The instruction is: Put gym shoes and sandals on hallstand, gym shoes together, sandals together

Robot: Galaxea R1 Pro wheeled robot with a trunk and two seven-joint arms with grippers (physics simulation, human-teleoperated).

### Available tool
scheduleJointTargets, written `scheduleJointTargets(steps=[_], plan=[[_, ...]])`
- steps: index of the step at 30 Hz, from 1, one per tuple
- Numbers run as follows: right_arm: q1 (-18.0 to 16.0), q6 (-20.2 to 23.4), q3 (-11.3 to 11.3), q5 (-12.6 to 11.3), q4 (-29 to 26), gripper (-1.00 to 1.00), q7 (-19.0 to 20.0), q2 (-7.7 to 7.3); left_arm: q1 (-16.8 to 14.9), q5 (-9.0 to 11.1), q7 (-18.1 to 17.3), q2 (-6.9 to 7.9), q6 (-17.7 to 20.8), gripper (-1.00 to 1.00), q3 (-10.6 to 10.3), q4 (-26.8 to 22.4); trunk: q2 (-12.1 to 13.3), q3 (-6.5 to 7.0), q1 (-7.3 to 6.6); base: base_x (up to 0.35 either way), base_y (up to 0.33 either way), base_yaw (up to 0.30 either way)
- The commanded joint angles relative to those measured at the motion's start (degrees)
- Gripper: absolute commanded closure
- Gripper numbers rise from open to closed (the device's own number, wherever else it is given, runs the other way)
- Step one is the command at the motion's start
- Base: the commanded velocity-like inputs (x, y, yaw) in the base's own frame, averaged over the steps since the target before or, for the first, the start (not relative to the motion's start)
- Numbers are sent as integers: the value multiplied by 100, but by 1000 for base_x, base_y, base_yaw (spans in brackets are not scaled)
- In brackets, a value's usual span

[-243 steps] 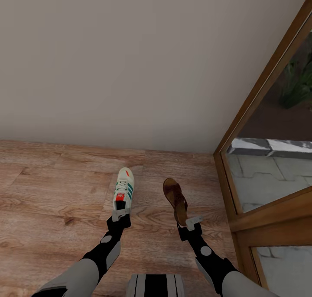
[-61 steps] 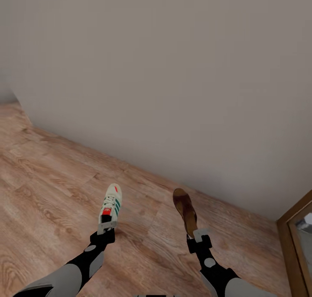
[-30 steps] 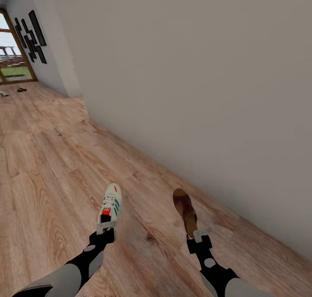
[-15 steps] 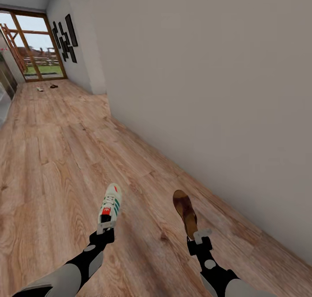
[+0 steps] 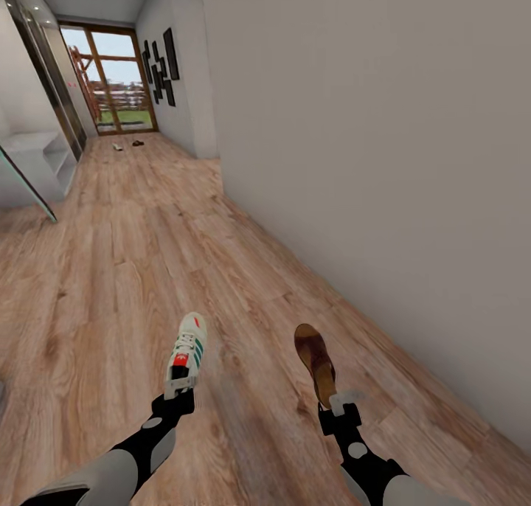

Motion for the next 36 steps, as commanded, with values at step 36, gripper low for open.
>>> scheduleJointTargets(steps=[36], plan=[[-3, 0, 26, 49, 4, 100, -52, 0, -1, 4, 6, 73, 813, 100, 7, -8, -2, 187, -1, 0, 0, 268]])
